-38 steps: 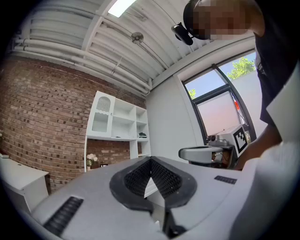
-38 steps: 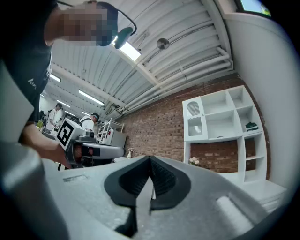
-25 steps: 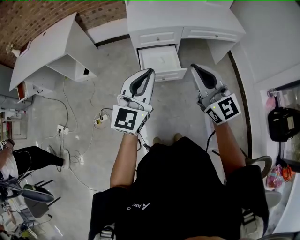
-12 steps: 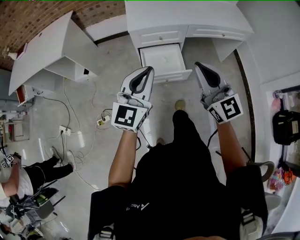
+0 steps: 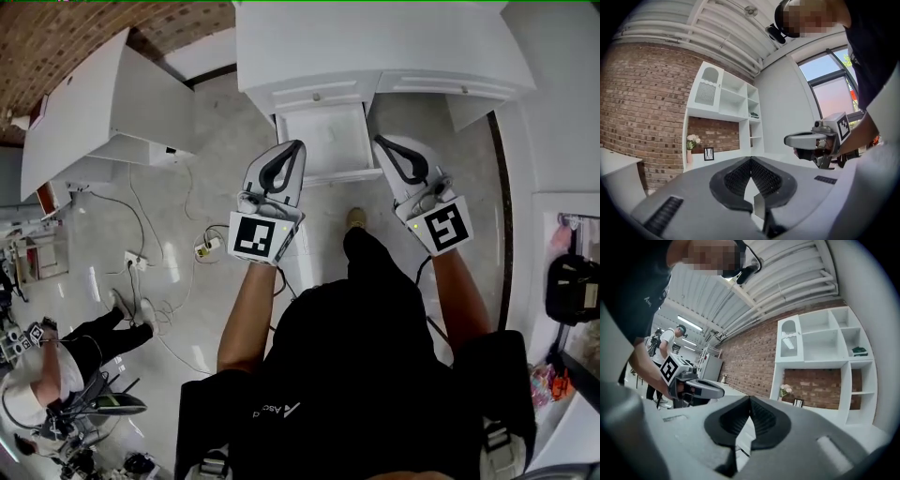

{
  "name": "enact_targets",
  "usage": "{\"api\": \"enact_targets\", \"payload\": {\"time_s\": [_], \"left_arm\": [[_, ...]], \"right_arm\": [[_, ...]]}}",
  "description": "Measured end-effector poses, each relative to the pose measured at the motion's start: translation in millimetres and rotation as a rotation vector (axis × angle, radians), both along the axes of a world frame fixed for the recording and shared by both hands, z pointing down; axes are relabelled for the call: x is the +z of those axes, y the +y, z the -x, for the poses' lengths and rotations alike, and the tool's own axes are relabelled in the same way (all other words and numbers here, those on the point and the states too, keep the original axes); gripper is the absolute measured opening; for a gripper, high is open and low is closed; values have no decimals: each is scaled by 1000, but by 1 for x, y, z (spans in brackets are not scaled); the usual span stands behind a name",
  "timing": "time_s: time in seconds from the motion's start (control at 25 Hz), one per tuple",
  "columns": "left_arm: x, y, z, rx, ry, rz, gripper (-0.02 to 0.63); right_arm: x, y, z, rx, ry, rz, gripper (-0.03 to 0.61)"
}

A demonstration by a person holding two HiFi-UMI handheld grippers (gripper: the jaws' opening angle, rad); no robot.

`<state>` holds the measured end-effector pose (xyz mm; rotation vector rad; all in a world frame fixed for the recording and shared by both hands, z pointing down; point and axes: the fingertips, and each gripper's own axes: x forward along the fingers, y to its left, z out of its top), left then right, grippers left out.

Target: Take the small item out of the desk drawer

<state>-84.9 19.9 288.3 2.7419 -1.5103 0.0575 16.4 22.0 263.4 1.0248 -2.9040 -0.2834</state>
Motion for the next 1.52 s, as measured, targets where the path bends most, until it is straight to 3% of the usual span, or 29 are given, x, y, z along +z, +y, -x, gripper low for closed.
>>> {"api": "enact_targets", "payload": {"time_s": [0.2, 0.52, 1.0, 1.28, 1.52], "left_arm": [[33, -56, -24, -6, -22, 52, -2], [108, -123, -21, -91, -33, 191, -2], [301, -192, -5, -105, -105, 519, 0], [403, -214, -8, -132, -104, 634, 0], [482, -220, -24, -100, -143, 762, 3]], "right_arm": [[22, -60, -23, -15, -15, 57, 1], [71, -120, -34, -33, 3, 131, 0], [195, -176, -27, 8, 103, 271, 0], [267, -191, -23, 45, 101, 353, 0], [311, -195, -26, 54, 109, 413, 0]]}}
